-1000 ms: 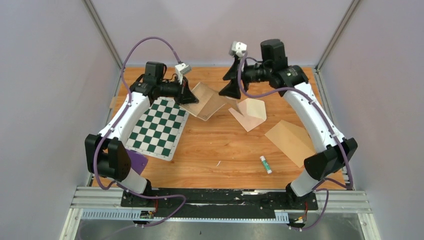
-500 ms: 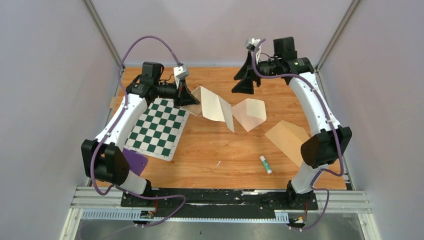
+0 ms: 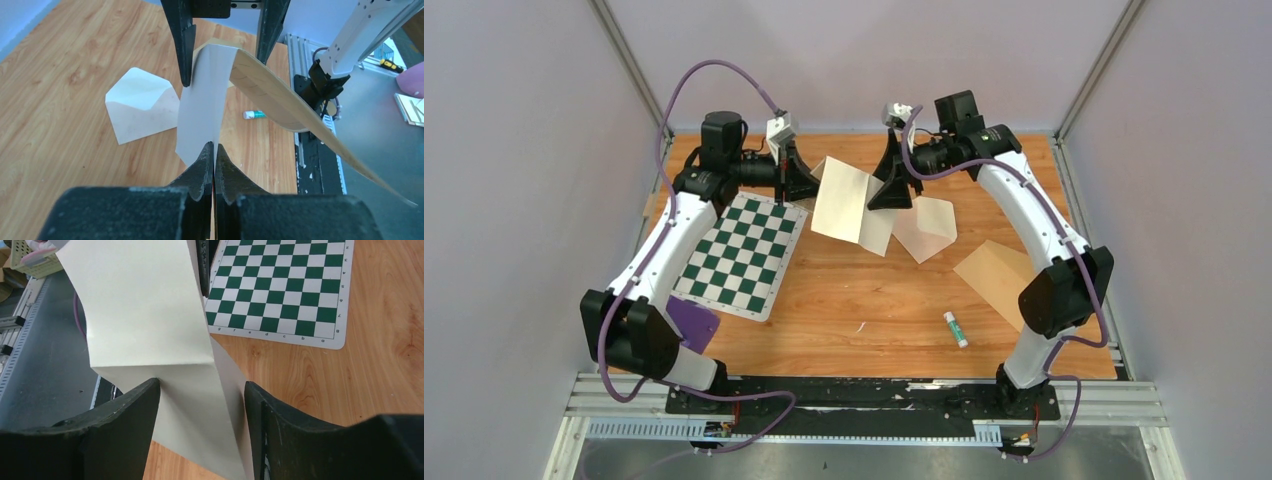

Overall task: Place the letter into the envelope and seal it
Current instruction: Fold the letter.

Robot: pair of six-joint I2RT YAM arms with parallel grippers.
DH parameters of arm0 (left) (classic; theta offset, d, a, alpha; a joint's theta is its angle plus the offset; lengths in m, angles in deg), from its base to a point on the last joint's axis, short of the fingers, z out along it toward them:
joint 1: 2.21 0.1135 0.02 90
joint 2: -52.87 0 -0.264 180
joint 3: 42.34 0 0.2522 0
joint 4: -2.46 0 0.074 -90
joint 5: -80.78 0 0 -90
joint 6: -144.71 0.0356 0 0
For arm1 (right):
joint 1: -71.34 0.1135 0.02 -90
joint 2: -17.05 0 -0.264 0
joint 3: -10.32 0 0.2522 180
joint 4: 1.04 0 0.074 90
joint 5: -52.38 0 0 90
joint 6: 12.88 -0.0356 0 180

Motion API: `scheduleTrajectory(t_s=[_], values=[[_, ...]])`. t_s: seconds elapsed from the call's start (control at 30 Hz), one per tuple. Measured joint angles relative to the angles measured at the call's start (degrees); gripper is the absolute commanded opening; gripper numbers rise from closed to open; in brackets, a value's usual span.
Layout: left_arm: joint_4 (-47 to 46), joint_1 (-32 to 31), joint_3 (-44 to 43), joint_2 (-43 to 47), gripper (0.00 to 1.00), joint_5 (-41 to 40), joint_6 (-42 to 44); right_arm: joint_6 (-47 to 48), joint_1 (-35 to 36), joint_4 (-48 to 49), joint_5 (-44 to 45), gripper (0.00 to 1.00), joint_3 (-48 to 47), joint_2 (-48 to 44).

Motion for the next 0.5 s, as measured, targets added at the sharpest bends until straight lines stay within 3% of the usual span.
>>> scheduleTrajectory(t_s=[0.1,0.2,0.27,0.33,0.5], values=[[-1.2,-0.09,0.0,0.0,0.04,0.35,-1.86,0.59,0.02,-0.07,-0.17,0.49,0.0,0.0],[-2.27,-0.09,-0.02,-0.22,0.09,0.74,-3.19,1.11,0.02,-0.39,-0.28,0.2,0.0,0.0],[-2.69,-0.09,-0.13,-0.61,0.22,0.94,-3.8,1.44,0.13,-0.63,-0.31,0.07,0.0,0.0],[-3.21,-0.09,-0.17,-1.18,0.42,0.92,-4.52,1.7,0.24,-0.7,-0.31,0.0,0.0,0.0],[-0.5,0.57,-1.7,-2.45,0.58,-1.4,-3.39,1.7,0.24,-0.81,0.02,0.0,0.0,0.0]])
